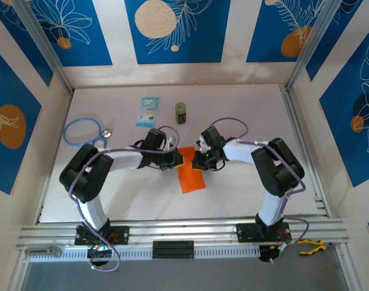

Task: Fold a paper plane with a square sheet of paper (pick it up from the middle)
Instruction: First fold the square sheet of paper in half at the center of the table.

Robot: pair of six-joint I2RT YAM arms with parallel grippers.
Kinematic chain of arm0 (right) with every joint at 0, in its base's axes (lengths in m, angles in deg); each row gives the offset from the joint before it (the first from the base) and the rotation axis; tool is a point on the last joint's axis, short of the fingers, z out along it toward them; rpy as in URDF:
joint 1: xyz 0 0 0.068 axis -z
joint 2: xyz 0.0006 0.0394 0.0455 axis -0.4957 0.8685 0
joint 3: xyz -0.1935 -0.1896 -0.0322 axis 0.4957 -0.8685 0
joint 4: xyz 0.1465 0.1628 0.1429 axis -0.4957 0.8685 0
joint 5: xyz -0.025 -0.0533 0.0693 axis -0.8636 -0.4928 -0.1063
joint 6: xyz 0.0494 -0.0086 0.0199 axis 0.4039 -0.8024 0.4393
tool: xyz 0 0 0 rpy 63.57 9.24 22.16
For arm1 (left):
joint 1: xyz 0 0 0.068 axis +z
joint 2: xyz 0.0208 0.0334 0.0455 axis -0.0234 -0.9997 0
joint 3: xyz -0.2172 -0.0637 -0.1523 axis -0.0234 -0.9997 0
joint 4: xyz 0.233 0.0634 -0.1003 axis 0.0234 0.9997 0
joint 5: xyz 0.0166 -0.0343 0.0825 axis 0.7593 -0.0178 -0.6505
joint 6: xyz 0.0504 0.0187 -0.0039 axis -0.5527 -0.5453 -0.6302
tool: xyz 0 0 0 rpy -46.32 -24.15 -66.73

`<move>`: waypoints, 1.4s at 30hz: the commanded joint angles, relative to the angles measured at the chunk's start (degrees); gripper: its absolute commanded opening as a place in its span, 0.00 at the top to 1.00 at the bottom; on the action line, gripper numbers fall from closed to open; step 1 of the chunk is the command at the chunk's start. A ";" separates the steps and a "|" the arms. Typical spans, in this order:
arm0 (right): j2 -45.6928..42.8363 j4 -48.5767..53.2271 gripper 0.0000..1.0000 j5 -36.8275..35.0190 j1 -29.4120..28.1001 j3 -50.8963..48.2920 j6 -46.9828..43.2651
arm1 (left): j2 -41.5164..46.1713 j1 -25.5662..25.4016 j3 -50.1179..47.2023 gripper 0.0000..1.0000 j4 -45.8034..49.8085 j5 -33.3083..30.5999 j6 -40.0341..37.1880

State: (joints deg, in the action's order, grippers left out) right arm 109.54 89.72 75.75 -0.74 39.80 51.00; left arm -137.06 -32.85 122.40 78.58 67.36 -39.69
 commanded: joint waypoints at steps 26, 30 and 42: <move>1.96 6.13 1.00 -3.27 0.58 -1.86 0.20 | -4.07 1.10 8.48 0.97 11.78 -2.91 -6.85; 1.96 6.13 1.00 -3.27 0.60 -2.03 0.20 | -6.37 2.55 9.48 0.98 11.65 -3.71 -6.58; 1.80 6.13 1.00 -3.27 0.70 -2.26 0.28 | -10.09 3.26 10.52 0.99 12.10 -4.90 -6.10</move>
State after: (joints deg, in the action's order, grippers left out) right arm 109.54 90.02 75.86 -0.53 39.78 51.20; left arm -145.67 -29.99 131.93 88.83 63.46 -45.60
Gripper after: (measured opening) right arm 0.045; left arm 0.061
